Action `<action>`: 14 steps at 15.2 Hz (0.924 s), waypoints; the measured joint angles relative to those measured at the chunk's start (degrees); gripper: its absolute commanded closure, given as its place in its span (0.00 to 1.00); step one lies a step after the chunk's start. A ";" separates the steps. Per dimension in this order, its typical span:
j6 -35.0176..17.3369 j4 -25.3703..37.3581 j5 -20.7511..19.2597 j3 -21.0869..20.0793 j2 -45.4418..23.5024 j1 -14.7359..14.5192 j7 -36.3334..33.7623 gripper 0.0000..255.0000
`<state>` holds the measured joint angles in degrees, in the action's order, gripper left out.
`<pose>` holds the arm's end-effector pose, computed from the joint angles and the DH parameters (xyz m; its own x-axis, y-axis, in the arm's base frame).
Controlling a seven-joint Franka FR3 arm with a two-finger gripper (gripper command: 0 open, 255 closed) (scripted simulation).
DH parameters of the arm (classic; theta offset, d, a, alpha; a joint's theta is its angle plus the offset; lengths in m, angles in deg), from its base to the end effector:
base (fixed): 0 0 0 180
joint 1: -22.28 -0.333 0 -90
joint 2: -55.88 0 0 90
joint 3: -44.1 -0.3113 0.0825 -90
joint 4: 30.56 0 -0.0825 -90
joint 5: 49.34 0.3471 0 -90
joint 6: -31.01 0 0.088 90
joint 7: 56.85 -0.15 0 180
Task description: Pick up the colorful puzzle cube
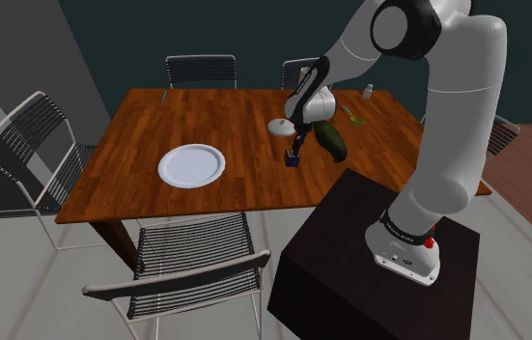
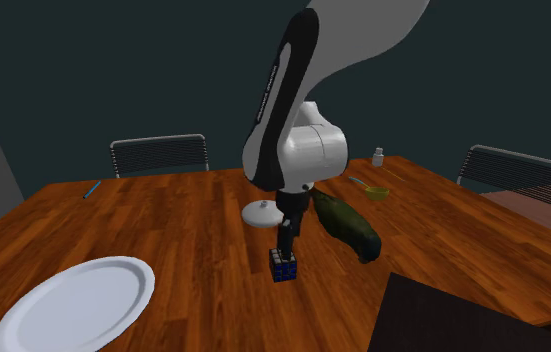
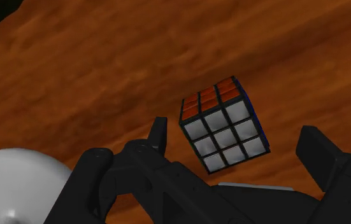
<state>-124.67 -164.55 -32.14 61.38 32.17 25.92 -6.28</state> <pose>0.4562 -0.1908 0.1519 0.9647 0.2633 0.0000 0.2633 -0.9647 -0.0028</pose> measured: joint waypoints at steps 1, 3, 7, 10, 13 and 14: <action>-0.46 0.43 0.49 -0.44 -0.96 0.56 0.68 0.00; -1.61 1.30 1.58 -1.52 -3.03 1.45 1.60 0.00; -3.78 2.79 3.33 -3.44 -6.63 2.90 2.86 0.00; -4.61 2.85 3.84 -4.01 -7.46 3.33 3.26 1.00; -4.72 2.79 3.89 -4.06 -7.47 3.34 3.28 1.00; -4.71 2.79 3.89 -4.07 -7.46 3.34 3.28 1.00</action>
<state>-129.38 -161.77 -28.25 57.31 24.71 29.26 -3.00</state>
